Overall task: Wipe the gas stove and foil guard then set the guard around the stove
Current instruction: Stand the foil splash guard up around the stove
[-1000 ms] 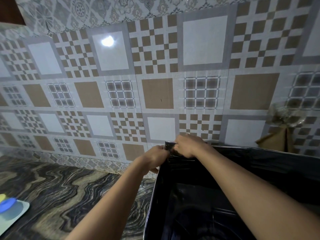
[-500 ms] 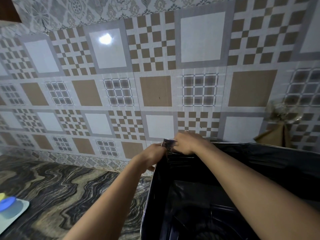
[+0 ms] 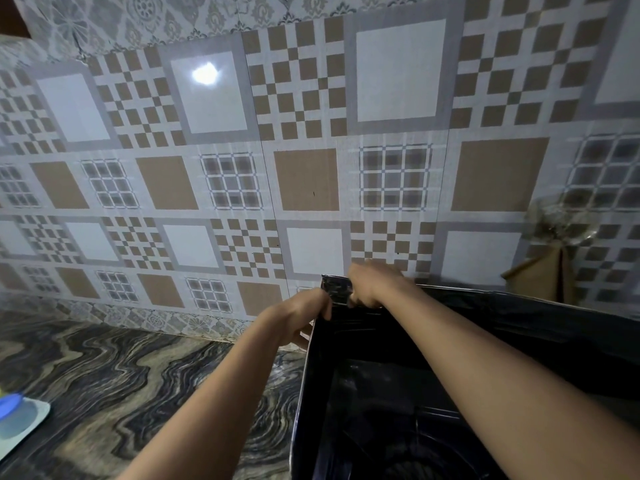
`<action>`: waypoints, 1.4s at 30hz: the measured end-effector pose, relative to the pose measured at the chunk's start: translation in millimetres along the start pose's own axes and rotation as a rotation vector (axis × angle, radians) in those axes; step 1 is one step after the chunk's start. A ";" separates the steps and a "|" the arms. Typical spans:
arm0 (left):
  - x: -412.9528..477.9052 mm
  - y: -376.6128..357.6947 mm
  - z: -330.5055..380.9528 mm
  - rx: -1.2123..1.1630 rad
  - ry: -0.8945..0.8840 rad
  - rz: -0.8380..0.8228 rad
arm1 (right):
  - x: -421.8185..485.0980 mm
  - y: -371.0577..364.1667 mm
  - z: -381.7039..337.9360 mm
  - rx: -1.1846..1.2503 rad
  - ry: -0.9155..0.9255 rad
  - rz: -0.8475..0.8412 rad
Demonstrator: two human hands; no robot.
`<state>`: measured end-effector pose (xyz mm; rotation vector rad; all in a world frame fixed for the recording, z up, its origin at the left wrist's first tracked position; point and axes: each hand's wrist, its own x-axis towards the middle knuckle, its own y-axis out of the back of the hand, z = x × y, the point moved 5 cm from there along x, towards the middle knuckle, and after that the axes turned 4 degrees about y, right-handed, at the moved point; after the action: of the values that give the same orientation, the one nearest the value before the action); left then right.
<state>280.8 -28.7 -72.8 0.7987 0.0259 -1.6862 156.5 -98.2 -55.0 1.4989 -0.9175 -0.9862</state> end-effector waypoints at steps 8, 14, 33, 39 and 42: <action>2.2 -0.4 0.3 -0.003 -0.006 0.026 | 4.4 -2.8 -1.0 0.007 -0.022 0.007; 3.9 0.6 -0.4 -0.001 -0.006 0.021 | 6.1 -2.6 -2.1 0.030 -0.030 -0.006; -2.8 8.2 -9.0 0.006 0.019 0.048 | 8.8 -4.0 -9.8 0.025 -0.012 -0.048; -5.8 6.7 -10.4 -0.013 0.029 0.026 | 8.5 -6.7 -8.1 0.059 -0.010 -0.034; -8.0 8.0 -12.0 -0.025 0.049 0.023 | 5.8 -4.3 -5.4 0.070 -0.021 -0.008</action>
<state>294.0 -19.0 -74.7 0.8180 0.0710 -1.6415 163.8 -101.1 -59.4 1.5539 -0.9706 -0.9862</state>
